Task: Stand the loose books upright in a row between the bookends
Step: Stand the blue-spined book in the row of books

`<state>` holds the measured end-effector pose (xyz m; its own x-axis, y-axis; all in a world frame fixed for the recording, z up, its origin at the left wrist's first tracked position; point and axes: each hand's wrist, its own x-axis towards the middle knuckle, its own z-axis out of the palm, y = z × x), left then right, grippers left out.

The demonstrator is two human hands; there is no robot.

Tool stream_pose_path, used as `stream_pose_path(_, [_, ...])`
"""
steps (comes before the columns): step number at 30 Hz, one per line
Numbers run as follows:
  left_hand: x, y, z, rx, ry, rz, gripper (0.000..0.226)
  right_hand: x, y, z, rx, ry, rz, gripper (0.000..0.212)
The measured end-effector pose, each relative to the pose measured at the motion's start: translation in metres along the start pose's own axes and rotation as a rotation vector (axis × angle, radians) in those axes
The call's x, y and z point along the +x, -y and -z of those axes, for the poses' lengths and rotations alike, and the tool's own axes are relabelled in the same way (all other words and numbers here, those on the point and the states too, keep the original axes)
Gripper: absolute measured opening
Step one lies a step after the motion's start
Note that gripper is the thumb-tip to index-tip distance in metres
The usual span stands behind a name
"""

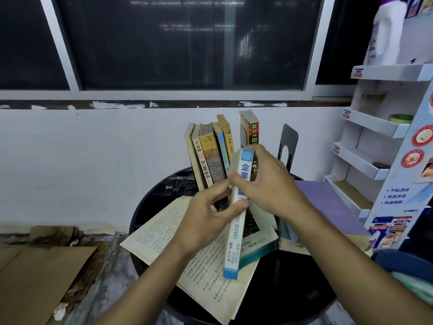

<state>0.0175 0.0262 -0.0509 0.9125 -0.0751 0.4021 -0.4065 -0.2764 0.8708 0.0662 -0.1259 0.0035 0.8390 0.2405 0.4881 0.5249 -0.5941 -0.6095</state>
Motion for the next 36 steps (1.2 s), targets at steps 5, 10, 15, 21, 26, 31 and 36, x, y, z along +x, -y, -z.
stream_pose_path(5, [-0.003,-0.001,-0.017,0.051,-0.036,-0.056,0.061,0.003,0.009,0.013,-0.126,-0.037,-0.082,0.037])
stream_pose_path(10, [-0.01,0.009,-0.023,0.025,-0.011,0.047,0.072,-0.005,0.008,0.025,-0.143,-0.083,-0.114,0.036])
stream_pose_path(15, [-0.017,0.006,-0.034,0.073,0.028,0.094,0.081,-0.011,0.009,0.036,-0.15,-0.123,-0.081,0.035])
stream_pose_path(21, [-0.007,-0.013,-0.048,0.012,0.047,0.039,0.075,-0.009,0.017,0.067,-0.199,-0.193,-0.039,0.03])
stream_pose_path(26, [0.025,-0.027,-0.045,0.083,0.029,-0.005,0.09,0.007,0.018,0.108,-0.246,-0.275,-0.044,0.029])
stream_pose_path(31, [0.081,-0.03,-0.038,0.32,-0.061,-0.113,0.08,0.028,0.018,0.14,-0.335,-0.307,-0.018,0.032])
stream_pose_path(36, [0.144,-0.032,-0.029,0.617,-0.121,-0.197,0.076,0.054,0.001,0.147,-0.354,-0.329,0.04,0.032])
